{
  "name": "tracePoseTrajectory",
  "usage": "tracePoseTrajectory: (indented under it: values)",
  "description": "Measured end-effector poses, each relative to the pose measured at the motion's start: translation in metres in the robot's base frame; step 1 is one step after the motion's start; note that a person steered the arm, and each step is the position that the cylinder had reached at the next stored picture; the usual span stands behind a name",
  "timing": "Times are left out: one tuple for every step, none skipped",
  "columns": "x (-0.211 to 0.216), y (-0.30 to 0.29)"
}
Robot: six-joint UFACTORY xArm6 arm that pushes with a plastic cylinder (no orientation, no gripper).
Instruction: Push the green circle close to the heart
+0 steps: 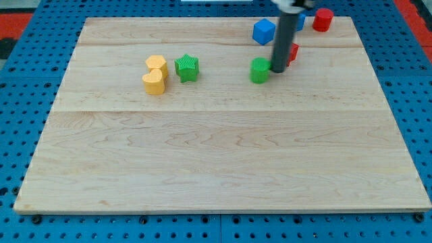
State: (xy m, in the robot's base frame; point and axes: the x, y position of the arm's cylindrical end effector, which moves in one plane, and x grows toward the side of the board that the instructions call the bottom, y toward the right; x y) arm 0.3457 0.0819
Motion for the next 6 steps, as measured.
tracePoseTrajectory:
  values:
    - [0.006, -0.073]
    - [0.032, -0.093]
    - [0.037, -0.075]
    - [0.058, -0.068]
    - [0.06, -0.093]
    - [0.054, -0.125]
